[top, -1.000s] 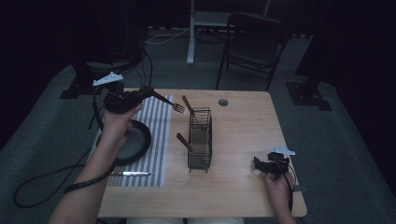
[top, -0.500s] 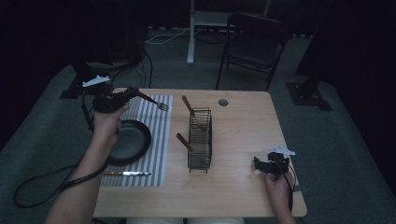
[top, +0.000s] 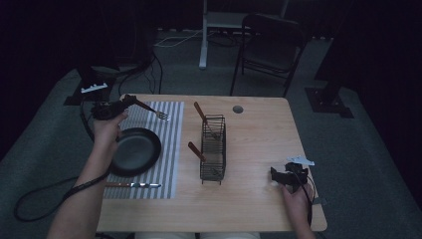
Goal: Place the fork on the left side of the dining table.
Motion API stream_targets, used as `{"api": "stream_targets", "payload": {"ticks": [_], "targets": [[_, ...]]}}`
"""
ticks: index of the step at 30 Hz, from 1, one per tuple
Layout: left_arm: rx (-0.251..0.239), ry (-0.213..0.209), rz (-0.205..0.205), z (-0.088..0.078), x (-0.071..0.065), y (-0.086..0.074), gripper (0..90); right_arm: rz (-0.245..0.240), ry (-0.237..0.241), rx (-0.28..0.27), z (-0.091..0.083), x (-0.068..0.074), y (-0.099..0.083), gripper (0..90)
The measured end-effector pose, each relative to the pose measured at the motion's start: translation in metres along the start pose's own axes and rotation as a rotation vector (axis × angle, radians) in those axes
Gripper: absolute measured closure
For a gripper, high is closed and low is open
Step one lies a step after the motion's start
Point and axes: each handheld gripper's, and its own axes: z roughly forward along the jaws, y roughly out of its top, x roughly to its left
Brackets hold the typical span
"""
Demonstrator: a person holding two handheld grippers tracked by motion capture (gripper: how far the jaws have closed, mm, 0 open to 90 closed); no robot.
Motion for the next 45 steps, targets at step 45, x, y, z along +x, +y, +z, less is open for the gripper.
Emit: {"api": "stream_targets", "payload": {"ticks": [45], "targets": [[0.069,0.064,-0.197,0.041,0.081,-0.045,80.3,0.000,0.000,0.000,0.000,0.000,0.000,12.3]]}}
